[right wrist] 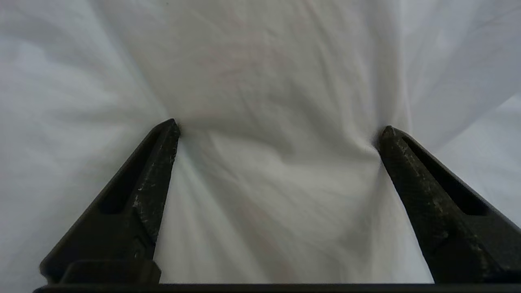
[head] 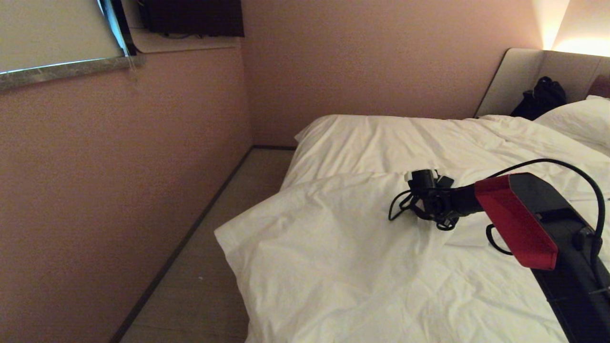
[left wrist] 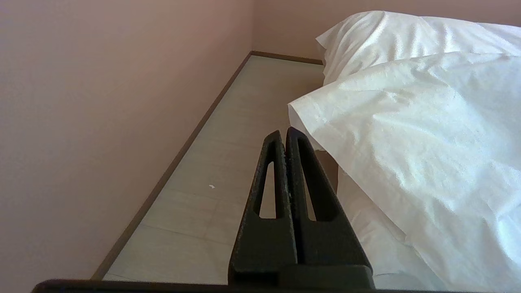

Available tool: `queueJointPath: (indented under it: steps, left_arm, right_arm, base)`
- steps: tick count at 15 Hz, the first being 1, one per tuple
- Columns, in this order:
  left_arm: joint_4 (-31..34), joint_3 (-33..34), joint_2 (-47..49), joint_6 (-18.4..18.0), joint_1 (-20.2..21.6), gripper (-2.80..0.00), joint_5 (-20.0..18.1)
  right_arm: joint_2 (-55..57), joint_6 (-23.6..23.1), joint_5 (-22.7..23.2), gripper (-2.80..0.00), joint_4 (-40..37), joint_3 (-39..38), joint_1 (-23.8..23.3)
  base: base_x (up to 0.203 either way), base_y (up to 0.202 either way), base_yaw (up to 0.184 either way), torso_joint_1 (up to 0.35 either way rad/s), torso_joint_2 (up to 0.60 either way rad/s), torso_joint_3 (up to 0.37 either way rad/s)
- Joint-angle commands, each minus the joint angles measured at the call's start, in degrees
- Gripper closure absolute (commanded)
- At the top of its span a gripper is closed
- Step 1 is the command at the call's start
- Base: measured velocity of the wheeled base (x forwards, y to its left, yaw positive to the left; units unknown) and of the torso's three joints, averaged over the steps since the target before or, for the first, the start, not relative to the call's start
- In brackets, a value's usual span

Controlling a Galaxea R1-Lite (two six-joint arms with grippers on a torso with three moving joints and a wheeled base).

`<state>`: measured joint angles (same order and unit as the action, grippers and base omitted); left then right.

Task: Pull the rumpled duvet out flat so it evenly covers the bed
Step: Flatten the corners of the folded blanket

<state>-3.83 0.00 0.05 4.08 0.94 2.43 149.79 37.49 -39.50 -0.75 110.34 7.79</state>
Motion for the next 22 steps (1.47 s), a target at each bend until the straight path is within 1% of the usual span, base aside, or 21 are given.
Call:
queueJointPath:
  steps: [1, 12, 16, 19, 20, 22]
  left_arm:
    - [0.0, 0.0, 0.0, 0.1, 0.0, 0.0, 0.0]
    - [0.0, 0.0, 0.0, 0.1, 0.0, 0.0, 0.0]
    - [0.0, 0.0, 0.0, 0.1, 0.0, 0.0, 0.0]
    - [0.0, 0.0, 0.0, 0.1, 0.0, 0.0, 0.0]
    - [0.0, 0.0, 0.0, 0.1, 0.0, 0.0, 0.0]
    - [0.0, 0.0, 0.0, 0.1, 0.0, 0.0, 0.0]
  right_arm:
    - [0.3, 0.2, -0.2, 0.0, 0.2, 0.1, 0.0]
    - [-1.6, 0.8, 0.3, 0.0, 0.4, -0.2, 0.0]
    - [-4.5, 1.2, 0.5, 0.0, 0.0, -1.4, 1.7]
    - [-10.6, 1.9, 0.6, 0.0, -1.9, -5.2, 3.6]
    - [-12.7, 2.5, 1.3, 0.0, -3.2, -7.0, 4.2]
    - [-17.9, 4.8, 5.0, 0.0, -6.2, -11.7, 5.6]
  base:
    - [0.0, 0.0, 0.0, 0.0, 0.0, 0.0]
    - [0.0, 0.0, 0.0, 0.0, 0.0, 0.0]
    - [0.0, 0.0, 0.0, 0.0, 0.0, 0.0]
    - [0.0, 0.0, 0.0, 0.0, 0.0, 0.0]
    - [0.0, 0.0, 0.0, 0.0, 0.0, 0.0]
    - [0.0, 0.0, 0.0, 0.0, 0.0, 0.0]
